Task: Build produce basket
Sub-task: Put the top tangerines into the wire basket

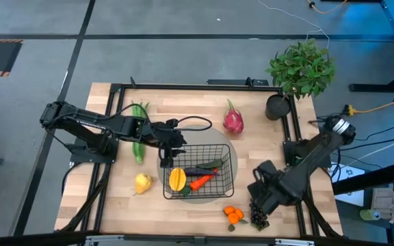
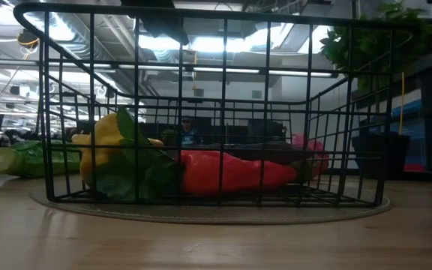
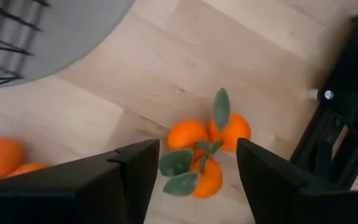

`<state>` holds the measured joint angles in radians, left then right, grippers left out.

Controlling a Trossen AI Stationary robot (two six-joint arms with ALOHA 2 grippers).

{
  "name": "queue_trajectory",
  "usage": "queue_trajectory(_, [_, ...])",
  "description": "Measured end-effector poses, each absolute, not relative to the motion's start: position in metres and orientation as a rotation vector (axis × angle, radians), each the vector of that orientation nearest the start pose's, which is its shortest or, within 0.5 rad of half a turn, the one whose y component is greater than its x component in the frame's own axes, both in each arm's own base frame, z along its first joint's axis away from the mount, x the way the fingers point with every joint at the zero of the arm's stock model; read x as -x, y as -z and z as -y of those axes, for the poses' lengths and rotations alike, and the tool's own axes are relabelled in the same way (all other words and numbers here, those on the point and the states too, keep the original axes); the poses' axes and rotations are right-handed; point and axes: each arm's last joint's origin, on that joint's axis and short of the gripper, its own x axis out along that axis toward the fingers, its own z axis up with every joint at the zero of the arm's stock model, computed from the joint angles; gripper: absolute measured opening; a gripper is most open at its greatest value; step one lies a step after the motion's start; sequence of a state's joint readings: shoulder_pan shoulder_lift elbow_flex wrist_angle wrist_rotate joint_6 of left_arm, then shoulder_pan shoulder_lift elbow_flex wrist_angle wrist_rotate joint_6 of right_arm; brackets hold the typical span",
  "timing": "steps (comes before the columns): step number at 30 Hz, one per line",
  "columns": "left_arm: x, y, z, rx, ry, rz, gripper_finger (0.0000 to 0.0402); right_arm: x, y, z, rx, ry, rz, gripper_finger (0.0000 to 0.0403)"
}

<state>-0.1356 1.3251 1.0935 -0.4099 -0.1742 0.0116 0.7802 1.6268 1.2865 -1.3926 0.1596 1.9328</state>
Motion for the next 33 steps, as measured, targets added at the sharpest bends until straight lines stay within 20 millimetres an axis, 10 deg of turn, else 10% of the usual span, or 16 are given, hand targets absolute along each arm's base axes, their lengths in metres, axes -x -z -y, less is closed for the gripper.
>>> queue_trajectory(12, [-0.283, -0.304, 0.034, -0.111, -0.033, -0.634, 0.0138, -0.213, -0.187, -0.213, -0.729, 1.23, -1.408, 0.0204])
queue_trajectory(33, [-0.283, -0.304, 0.034, -0.11, -0.033, -0.633, 0.0138, -0.207, -0.183, -0.206, -0.697, 1.491, -1.287, 0.0169])
